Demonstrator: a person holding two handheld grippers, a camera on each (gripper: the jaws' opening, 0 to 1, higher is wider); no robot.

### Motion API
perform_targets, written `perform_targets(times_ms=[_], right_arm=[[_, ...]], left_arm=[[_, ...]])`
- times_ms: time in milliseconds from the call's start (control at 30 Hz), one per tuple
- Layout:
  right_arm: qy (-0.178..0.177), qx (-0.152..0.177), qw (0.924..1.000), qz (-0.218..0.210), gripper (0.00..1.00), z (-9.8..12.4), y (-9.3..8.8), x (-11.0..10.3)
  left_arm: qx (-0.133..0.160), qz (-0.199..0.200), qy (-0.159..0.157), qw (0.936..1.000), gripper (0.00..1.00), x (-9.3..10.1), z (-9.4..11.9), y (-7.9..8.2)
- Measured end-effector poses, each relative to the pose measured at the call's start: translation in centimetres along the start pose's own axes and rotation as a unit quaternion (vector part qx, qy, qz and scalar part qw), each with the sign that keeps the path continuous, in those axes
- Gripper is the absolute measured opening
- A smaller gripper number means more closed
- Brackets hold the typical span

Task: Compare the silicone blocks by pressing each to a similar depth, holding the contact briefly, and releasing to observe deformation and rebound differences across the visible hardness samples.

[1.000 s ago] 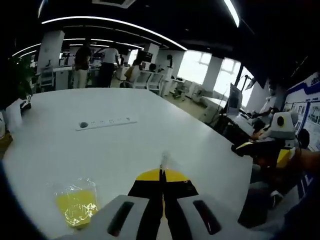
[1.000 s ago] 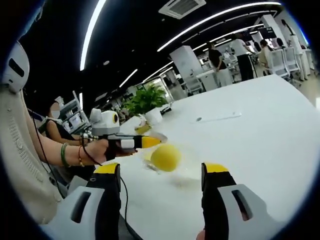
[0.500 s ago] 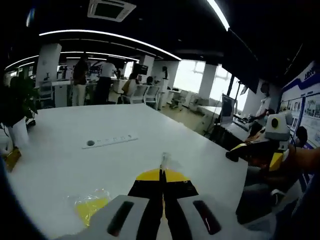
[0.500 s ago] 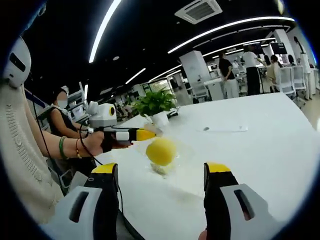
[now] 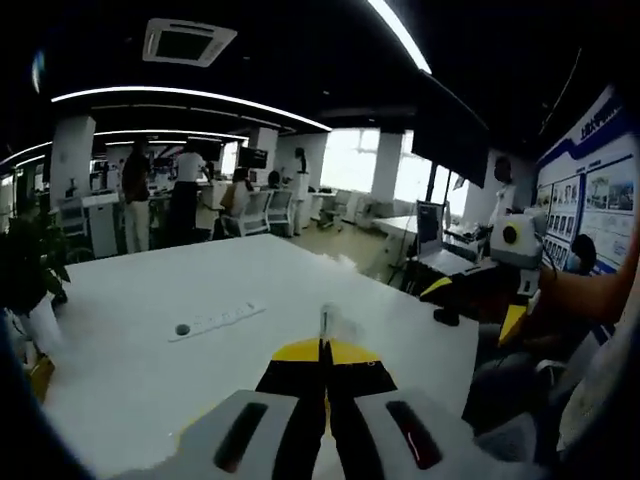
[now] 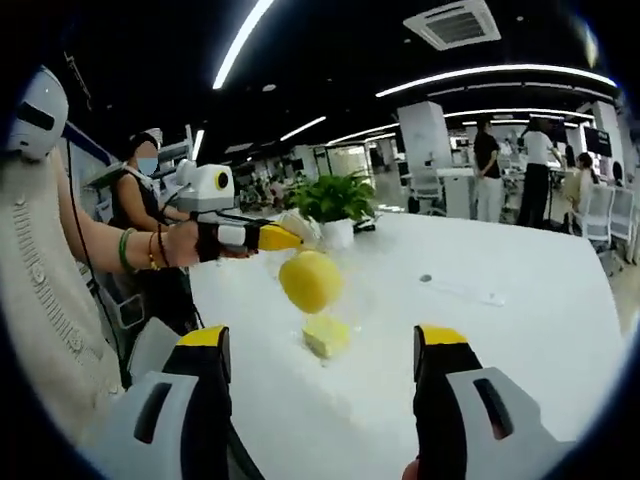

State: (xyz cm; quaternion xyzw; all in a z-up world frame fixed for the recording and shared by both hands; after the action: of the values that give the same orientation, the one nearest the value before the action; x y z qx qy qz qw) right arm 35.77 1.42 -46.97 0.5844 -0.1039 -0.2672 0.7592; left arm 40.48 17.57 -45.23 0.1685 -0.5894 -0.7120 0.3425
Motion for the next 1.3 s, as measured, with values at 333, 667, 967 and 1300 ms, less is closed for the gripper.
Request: perform_targets(times_ms=[333,667,967,1300], right_arm=[[0.031,-0.051,0.9954,0.075,0.74,-2.1,2.6,0.6],[0.069,-0.095,0.9860,0.119,0.76,-5.6,3.5,0.9],[0.108,-0.123,0.9779,0.130,0.78,-9.1,2.9,0.3],[0.156,-0.146,0.9673,0.136,0.69,-11.8,1.6,-0.7]], left_arm=[[-0.001,-0.035,-0.022,0.9991,0.00,0.9,0.6,1.5],[-0.011,-0.055,-0.048,0.9972,0.00,1.4,0.4,1.7],[-0.013,-0.057,-0.061,0.9964,0.00,1.6,0.1,1.7],[-0.012,-0.056,-0.078,0.9953,0.00,1.9,-0.2,1.9]])
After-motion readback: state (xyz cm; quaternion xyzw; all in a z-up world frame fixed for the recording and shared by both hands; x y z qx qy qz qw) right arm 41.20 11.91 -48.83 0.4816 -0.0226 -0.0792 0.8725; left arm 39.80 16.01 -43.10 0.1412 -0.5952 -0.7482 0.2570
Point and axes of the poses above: the point that each gripper's makers call its tool centre point, and the gripper's own axes: z roughly backward along the fingers, x roughly to its right, y roughly out of its top, the point moved 3 cm from there along z, roughly backward along the fingers
